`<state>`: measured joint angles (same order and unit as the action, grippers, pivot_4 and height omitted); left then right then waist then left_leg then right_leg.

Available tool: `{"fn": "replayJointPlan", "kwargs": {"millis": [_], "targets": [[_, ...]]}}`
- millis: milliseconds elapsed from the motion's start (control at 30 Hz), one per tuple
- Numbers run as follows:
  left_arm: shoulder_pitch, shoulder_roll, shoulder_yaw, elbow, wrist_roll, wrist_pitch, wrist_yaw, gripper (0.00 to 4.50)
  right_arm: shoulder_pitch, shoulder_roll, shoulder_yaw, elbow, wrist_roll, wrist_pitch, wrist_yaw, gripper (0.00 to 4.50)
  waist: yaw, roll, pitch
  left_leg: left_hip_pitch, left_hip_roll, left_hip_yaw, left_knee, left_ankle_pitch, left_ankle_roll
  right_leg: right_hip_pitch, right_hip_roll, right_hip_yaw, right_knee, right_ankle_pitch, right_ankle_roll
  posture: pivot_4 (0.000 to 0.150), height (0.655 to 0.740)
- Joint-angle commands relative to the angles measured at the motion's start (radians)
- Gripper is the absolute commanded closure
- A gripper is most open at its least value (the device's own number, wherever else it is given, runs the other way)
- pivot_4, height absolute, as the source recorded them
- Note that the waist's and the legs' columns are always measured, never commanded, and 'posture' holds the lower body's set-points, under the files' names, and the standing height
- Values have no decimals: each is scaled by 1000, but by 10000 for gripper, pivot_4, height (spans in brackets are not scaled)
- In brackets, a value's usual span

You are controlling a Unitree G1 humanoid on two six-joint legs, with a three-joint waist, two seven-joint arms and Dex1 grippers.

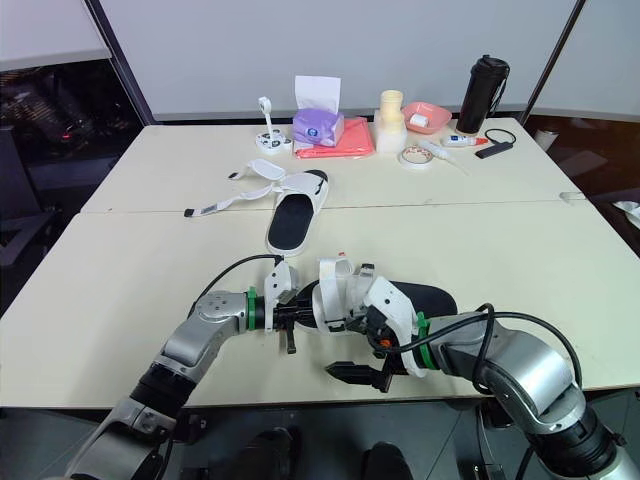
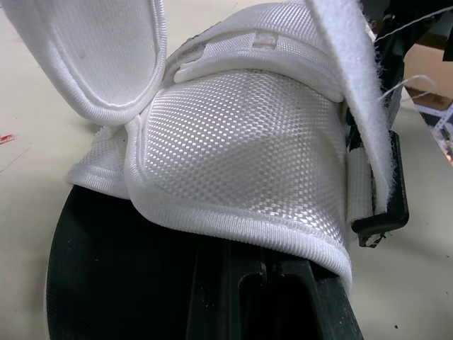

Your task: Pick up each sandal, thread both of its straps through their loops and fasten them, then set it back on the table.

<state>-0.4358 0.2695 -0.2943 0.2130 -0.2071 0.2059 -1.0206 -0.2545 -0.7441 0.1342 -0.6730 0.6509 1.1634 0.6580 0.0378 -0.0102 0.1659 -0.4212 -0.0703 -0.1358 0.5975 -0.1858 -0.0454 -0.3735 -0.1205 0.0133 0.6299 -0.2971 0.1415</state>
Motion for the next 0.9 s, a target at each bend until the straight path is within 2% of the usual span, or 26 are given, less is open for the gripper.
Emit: {"fn": "replayJointPlan", "kwargs": {"millis": [33, 333, 533, 733, 900], "targets": [[38, 3, -51, 37, 37, 28, -7, 45000, -7, 35, -67, -59, 3, 32, -90, 768, 0, 0, 0, 0, 0, 0, 0, 0, 0, 0, 0, 0, 0, -1, -1, 1500, 7400], [34, 1, -59, 39, 36, 33, -17, 45000, -9, 176, -58, -54, 20, 91, -203, 768, -10, -1, -2, 2, 1, -1, 0, 0, 0, 1, 1, 0, 0, 0, -4, 1500, 7400], [32, 2, -60, 38, 35, 35, -21, 45000, -21, 292, -132, 12, 115, 128, -196, 768, -28, 0, -3, 4, 2, -1, 0, 0, 0, 1, 2, 1, 0, 1, -5, 1500, 7400], [33, 6, -57, 36, 35, 36, -20, 45000, -42, 283, -133, 52, 207, 159, -109, 768, -28, 0, -4, 6, 5, -1, 0, 0, 0, 1, 2, 1, 0, 1, -6, 1500, 7400], [35, 5, -54, 34, 36, 37, -16, 45000, -56, 255, -99, 84, 220, 147, -48, 768, -25, 1, -4, 5, 5, -1, -1, 0, 0, 1, 2, 1, 0, 1, -6, 1500, 7400]]}}
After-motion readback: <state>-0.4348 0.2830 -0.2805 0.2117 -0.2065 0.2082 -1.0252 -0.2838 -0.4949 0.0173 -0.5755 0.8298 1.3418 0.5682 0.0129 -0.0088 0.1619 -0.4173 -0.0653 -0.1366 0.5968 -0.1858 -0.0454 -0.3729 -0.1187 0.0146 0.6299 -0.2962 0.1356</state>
